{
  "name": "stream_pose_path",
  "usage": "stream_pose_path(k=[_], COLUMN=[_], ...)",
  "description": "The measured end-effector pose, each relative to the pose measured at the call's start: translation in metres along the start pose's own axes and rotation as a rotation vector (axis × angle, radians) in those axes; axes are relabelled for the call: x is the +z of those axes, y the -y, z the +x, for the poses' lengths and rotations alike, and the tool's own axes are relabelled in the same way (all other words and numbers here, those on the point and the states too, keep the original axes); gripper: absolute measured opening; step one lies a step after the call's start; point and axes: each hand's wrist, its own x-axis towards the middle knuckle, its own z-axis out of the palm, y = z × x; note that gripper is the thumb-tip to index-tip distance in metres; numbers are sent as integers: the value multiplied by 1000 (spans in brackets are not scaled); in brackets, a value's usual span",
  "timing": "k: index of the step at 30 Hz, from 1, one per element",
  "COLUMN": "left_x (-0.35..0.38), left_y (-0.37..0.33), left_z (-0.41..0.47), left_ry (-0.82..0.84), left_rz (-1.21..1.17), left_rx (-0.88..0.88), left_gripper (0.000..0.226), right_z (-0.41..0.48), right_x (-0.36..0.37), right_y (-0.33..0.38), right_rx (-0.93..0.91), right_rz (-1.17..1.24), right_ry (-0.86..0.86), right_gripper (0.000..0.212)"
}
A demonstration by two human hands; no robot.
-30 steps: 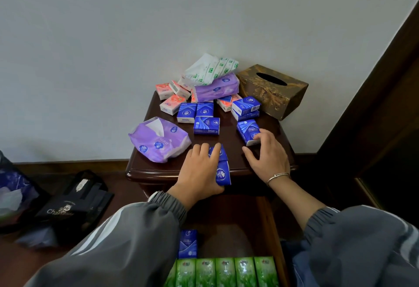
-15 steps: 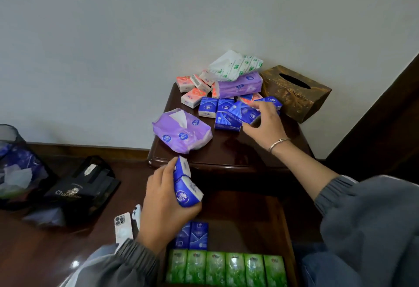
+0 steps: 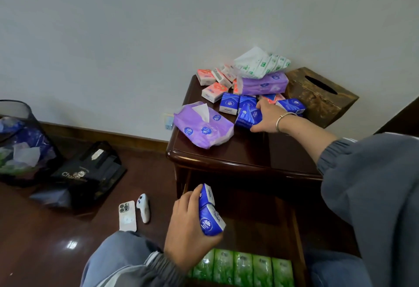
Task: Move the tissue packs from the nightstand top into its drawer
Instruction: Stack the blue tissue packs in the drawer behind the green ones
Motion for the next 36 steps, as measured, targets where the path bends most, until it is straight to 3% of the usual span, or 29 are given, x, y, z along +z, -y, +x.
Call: stream_pose_path(k=[6,11,13,16,19,22,30,32,36], left_x=[0,-4,-4,-5,0,7,12,14,18], left_y=[14,28,38,52,59,60,63,64,66], left_z=[0,1,3,6,6,4,5,6,12], left_ry=[-7,-108,-176,-231,-199,-138,-85,-77,-73], left_rz=[7,-30,13,74,107,97,44,33,31], left_rx=[-51,-130,-184,-335,-421,-426,-445,-442,-441], left_gripper=[101,99,98,100,102,102,103,103,103], right_z=[-25,-114,-163,-221,-240,-222,-155,-149,-154], right_x=[7,9,23,72,132,182,241,243,238], right_y=[-5,-6,-9,-10,-6,-5,-18,-24,-47], right_rx=[15,47,43,73,135,100,-171,-118,243], right_rz=[108,431,545,615,465,305,27,55,328], right_ry=[-104,-333,-270,-21,244,369,454,446,310], right_gripper=[77,70,65,59,63,65,56,61,77])
